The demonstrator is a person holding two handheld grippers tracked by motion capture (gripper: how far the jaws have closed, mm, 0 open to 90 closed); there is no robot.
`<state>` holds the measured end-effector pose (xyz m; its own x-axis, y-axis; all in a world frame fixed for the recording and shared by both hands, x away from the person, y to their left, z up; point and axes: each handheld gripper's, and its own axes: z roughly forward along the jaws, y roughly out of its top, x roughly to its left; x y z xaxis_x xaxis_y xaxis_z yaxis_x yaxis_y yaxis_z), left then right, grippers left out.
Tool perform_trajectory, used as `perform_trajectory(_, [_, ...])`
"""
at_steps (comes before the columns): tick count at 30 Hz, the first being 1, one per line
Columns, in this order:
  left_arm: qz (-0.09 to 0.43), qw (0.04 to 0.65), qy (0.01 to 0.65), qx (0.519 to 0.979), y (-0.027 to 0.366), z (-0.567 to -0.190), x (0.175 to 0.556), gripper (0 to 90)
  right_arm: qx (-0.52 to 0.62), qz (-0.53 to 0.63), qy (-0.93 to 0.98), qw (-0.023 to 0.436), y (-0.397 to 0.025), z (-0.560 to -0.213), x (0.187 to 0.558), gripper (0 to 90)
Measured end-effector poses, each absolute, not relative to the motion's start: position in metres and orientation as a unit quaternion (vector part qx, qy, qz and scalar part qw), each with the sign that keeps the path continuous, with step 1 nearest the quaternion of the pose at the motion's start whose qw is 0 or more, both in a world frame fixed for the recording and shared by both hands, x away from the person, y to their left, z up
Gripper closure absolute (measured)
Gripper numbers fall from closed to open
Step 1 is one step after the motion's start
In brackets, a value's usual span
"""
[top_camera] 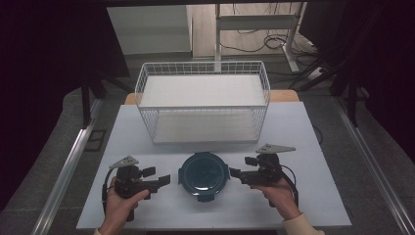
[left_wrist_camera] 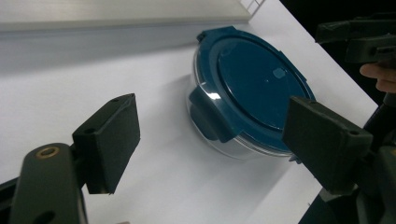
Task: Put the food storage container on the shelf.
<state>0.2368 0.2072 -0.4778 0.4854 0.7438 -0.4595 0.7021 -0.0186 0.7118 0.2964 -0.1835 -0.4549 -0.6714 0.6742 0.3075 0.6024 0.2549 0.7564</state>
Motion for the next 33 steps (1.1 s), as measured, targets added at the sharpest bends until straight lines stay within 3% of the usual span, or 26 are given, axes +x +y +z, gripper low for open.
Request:
perform_trajectory(13, [-0.062, 0.471, 0.537, 0.697, 0.187, -0.489, 0.268, 11.9, 0.429, 0.447, 0.784, -0.024, -0.157, -0.469, 0.314, 13.4])
perform_trajectory(33, [-0.158, 0.467, 0.542, 0.680, 0.165, -0.517, 0.284, 15.2, 0.464, 0.416, 0.777, -0.087, -0.140, -0.500, 0.320, 11.9])
